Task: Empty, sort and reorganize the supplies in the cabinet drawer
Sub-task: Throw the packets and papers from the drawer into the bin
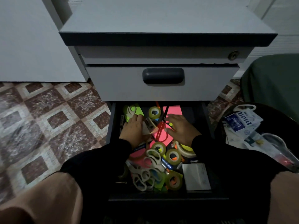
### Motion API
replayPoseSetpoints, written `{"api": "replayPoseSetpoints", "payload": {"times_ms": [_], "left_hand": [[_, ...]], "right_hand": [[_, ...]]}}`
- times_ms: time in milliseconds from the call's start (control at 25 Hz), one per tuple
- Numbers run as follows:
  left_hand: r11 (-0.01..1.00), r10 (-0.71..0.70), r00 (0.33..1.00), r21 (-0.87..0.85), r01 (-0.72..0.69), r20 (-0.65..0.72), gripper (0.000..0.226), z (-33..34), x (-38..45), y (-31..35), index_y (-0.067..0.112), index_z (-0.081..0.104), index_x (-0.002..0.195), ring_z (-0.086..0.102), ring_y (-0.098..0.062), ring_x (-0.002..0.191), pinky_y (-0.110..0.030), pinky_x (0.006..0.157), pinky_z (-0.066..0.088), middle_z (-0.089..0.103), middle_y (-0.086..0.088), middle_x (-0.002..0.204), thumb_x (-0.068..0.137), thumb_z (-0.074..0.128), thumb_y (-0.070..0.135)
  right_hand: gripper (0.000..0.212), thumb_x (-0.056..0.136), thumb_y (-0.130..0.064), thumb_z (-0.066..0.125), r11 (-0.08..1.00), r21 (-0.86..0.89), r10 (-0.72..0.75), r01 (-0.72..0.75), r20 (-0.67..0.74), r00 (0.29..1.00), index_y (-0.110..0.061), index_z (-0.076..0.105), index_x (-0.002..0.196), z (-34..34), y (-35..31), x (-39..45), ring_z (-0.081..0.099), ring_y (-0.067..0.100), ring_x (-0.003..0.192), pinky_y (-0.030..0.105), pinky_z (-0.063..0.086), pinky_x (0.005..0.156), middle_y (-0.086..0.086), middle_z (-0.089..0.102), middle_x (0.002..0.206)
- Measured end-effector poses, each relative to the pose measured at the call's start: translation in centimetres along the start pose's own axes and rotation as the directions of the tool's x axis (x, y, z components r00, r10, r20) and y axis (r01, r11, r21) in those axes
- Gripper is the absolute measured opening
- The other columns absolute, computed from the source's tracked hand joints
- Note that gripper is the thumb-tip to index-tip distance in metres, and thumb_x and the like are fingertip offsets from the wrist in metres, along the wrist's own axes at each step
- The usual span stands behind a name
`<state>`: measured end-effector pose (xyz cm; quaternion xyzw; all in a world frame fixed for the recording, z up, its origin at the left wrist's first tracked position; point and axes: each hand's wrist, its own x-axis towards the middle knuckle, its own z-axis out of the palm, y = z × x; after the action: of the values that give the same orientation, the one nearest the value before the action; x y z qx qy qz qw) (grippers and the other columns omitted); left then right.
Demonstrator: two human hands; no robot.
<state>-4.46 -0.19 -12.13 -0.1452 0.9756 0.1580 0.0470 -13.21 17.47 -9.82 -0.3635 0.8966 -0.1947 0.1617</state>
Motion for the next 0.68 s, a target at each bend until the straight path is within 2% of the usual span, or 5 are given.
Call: {"api": "replayPoseSetpoints", "payload": {"times_ms": [80,240,440,520,680], "left_hand": [[0.993,0.102,0.995,-0.061,-0.103,-0.02,0.063,-0.5,-1.3,0.8,0.008,0.042,0.123,0.046,-0.028,0.115,-0.042,0.095,0.041,0.044,-0.009,0.124,0.076,0.072,0.037],[0.951,0.249,0.968,-0.178,-0.251,-0.034,0.065,-2.0,-3.6,2.3,0.005,0.043,0.125,0.048,-0.027,0.112,-0.04,0.094,0.042,0.045,-0.011,0.121,0.076,0.074,0.033],[0.977,0.213,0.977,0.008,-0.213,0.033,0.075,-3.8,-5.4,0.9,0.016,0.031,0.142,0.041,-0.025,0.127,-0.039,0.104,0.035,0.04,-0.006,0.139,0.082,0.064,0.046],[0.982,0.107,0.993,0.153,-0.113,0.047,0.067,-4.8,-5.8,-0.3,0.019,0.026,0.145,0.038,-0.024,0.131,-0.038,0.106,0.03,0.035,-0.004,0.144,0.088,0.059,0.034],[0.997,-0.017,1.0,0.07,0.016,0.021,0.057,-6.8,-6.8,-2.3,0.015,0.03,0.144,0.048,-0.031,0.125,-0.042,0.104,0.033,0.037,-0.01,0.145,0.09,0.049,0.012]], "right_hand": [[0.047,0.091,-0.026,0.058,0.945,0.301,0.133,-0.128,0.005,0.991,-0.009,0.046,0.133,-0.1,-1.4,-0.1,0.059,0.026,0.105,0.034,0.047,0.093,0.013,0.061,0.122],[0.043,0.086,0.001,0.062,0.532,0.753,0.305,-0.388,0.257,0.917,0.0,0.044,0.125,-0.7,-3.6,-1.0,0.053,0.016,0.064,0.02,0.05,0.043,0.012,0.053,0.083],[0.026,0.084,0.006,0.062,0.575,0.705,0.352,-0.416,0.246,0.903,-0.007,0.049,0.104,-2.2,-3.6,-2.8,0.054,0.014,0.063,0.025,0.051,0.05,0.006,0.051,0.075],[0.025,0.085,0.007,0.059,0.579,0.696,0.363,-0.423,0.244,0.899,-0.007,0.048,0.103,-2.9,-3.4,-3.7,0.053,0.014,0.064,0.02,0.051,0.042,0.006,0.049,0.077],[0.019,0.086,0.008,0.058,0.641,0.656,0.373,-0.397,0.186,0.909,-0.009,0.05,0.086,-4.1,-2.6,-5.1,0.052,0.014,0.062,0.016,0.048,0.038,0.005,0.048,0.075]]}}
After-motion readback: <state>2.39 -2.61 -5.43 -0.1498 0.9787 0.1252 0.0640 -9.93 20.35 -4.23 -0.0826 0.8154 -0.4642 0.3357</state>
